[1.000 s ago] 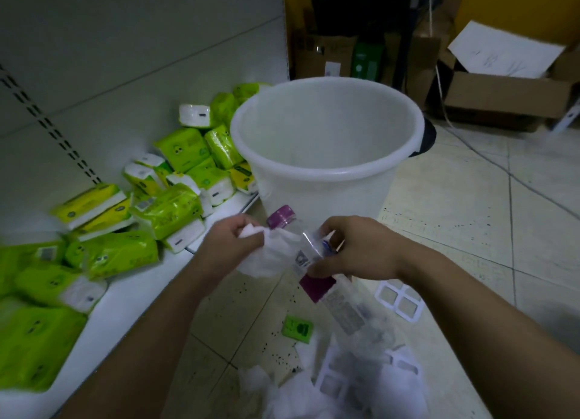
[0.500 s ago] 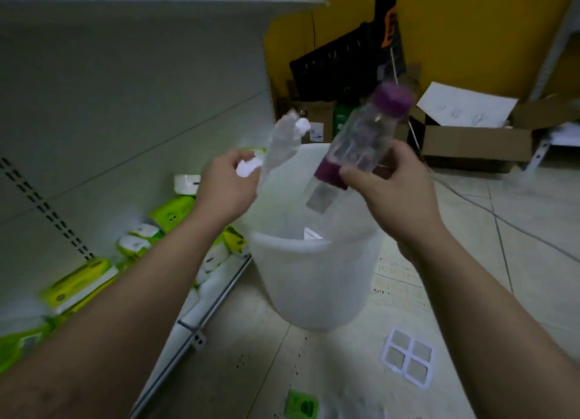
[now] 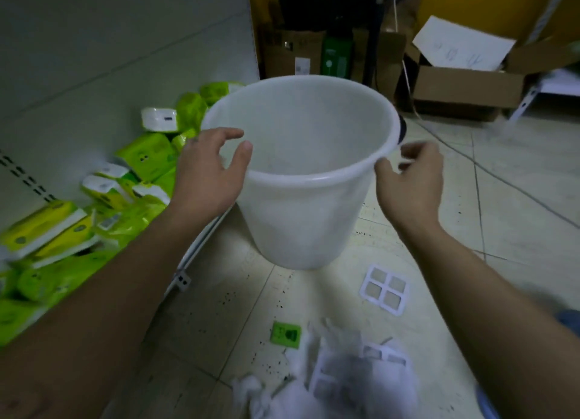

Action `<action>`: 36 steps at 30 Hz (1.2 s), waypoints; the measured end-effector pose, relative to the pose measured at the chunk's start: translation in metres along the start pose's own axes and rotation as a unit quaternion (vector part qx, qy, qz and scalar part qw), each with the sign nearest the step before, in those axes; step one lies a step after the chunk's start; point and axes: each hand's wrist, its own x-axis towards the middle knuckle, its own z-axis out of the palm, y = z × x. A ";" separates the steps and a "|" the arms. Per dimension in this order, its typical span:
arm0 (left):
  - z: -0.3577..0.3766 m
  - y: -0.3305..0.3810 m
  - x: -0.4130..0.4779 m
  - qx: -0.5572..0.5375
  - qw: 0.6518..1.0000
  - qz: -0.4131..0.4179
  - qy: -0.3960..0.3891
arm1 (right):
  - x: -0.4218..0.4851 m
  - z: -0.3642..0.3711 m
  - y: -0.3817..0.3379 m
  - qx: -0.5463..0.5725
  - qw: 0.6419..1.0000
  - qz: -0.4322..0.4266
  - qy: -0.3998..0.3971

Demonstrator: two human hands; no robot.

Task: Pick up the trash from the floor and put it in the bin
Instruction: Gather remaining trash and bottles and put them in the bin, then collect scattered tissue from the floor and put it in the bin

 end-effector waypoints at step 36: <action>0.137 -0.090 -0.237 0.060 0.931 -0.119 -0.341 | -0.101 0.024 0.227 -0.354 0.786 -0.112 -0.494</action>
